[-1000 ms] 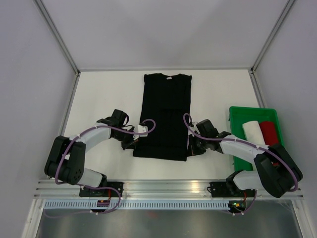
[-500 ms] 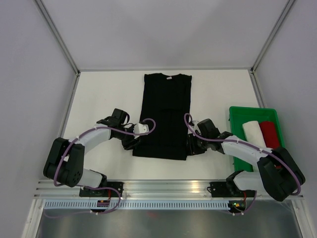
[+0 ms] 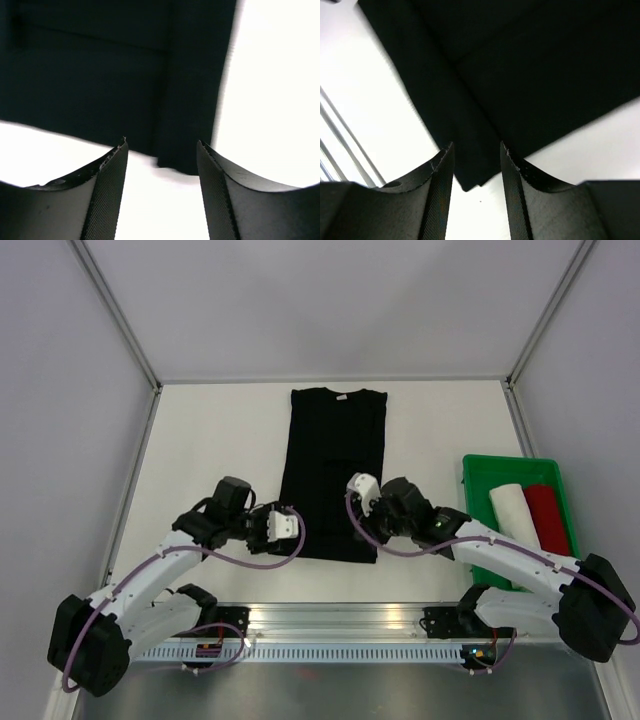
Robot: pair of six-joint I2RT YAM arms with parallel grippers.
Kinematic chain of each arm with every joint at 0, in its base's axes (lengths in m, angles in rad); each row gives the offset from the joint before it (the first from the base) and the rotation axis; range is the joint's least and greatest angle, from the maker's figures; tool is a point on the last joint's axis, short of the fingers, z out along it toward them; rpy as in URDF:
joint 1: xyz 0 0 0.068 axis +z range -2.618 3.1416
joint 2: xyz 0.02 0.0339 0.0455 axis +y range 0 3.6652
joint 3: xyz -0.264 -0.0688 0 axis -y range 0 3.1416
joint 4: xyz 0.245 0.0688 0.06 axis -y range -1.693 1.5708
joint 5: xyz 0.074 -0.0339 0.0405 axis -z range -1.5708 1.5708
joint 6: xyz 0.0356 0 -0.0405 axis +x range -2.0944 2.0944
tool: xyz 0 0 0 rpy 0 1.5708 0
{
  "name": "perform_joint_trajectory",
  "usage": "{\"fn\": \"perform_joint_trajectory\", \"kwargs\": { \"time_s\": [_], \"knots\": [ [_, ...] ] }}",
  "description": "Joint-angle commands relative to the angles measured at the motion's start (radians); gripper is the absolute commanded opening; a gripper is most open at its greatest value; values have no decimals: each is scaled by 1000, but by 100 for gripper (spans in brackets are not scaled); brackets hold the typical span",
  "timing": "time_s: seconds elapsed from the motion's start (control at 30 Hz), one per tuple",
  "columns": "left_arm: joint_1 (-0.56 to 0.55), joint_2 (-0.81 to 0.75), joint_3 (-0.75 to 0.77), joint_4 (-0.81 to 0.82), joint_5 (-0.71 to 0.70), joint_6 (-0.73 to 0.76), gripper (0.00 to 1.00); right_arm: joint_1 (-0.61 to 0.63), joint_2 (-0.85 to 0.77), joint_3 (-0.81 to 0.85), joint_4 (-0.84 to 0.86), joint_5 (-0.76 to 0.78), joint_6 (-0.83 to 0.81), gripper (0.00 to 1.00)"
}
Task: Roll the t-shirts
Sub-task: Roll the tshirt
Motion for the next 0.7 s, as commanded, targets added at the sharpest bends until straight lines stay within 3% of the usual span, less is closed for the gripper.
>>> {"fn": "perform_joint_trajectory", "kwargs": {
  "time_s": [0.0, 0.17, 0.47, 0.67],
  "knots": [
    [-51, -75, -110, -40, -4, 63, 64, 172, -1, -21, -5, 113, -233, 48],
    [-68, -99, -193, -16, -35, 112, 65, 264, 57, -44, -36, 199, -296, 49],
    [-71, 41, -196, 87, -131, 90, 64, 298, 197, -25, -106, 281, -359, 50],
    [-73, 76, -199, 106, -136, 100, 56, 298, 226, -39, -107, 284, -378, 47]
  ]
}}
